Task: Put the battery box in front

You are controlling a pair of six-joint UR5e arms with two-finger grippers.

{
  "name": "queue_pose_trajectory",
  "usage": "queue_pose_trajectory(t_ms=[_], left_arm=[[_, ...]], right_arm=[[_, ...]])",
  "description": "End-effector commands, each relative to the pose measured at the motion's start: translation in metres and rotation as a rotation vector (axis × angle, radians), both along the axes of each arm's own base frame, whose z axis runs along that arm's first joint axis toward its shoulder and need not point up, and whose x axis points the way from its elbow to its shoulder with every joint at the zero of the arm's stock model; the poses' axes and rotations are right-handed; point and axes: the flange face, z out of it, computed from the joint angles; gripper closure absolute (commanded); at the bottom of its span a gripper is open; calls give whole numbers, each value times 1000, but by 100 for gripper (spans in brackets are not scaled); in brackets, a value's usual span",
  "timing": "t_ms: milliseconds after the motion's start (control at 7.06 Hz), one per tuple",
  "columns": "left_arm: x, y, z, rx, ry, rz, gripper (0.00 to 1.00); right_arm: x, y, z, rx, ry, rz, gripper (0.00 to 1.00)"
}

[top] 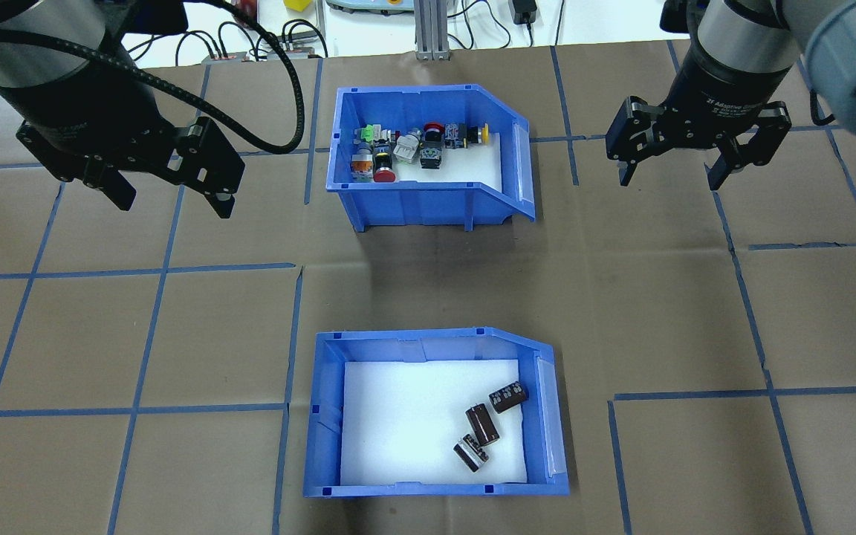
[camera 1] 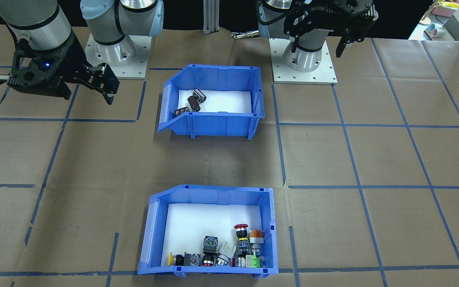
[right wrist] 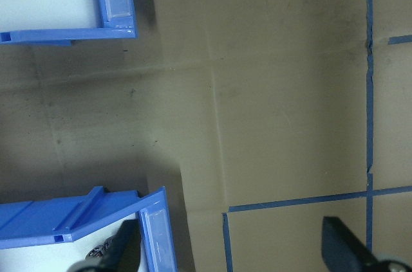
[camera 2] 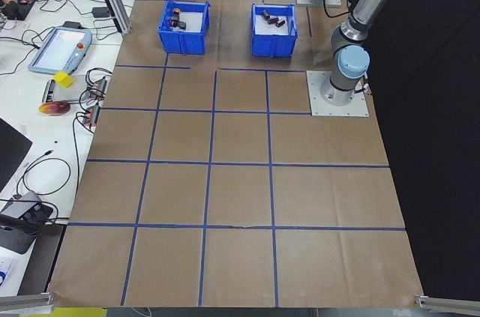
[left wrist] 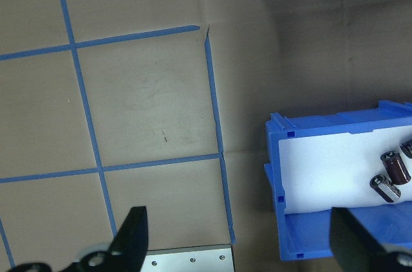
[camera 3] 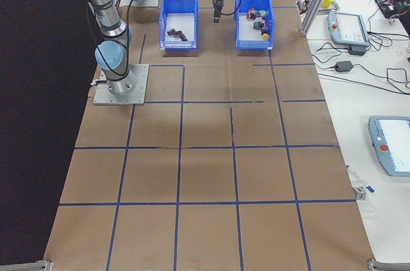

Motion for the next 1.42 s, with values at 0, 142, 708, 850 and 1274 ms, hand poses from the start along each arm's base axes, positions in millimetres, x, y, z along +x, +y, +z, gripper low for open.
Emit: queue_pose_trajectory(t_ms=[0, 142, 708, 850, 1274], left_arm=[[-1, 0, -1, 2, 0, -2, 1], [0, -1, -1, 5, 0, -2, 1], [2, -2, -3, 0, -8, 147, 1], [3, -5, -7, 8, -9, 194, 1], [3, -2, -25, 39, -23, 394, 1]], right_arm=[[0, 0, 0, 2, 0, 1, 0], [0, 0, -1, 4, 0, 4, 0], [0, 0, -2, 7, -2, 14, 0], [0, 0, -1, 7, -4, 40, 0], [0, -14, -12, 25, -17, 216, 0]])
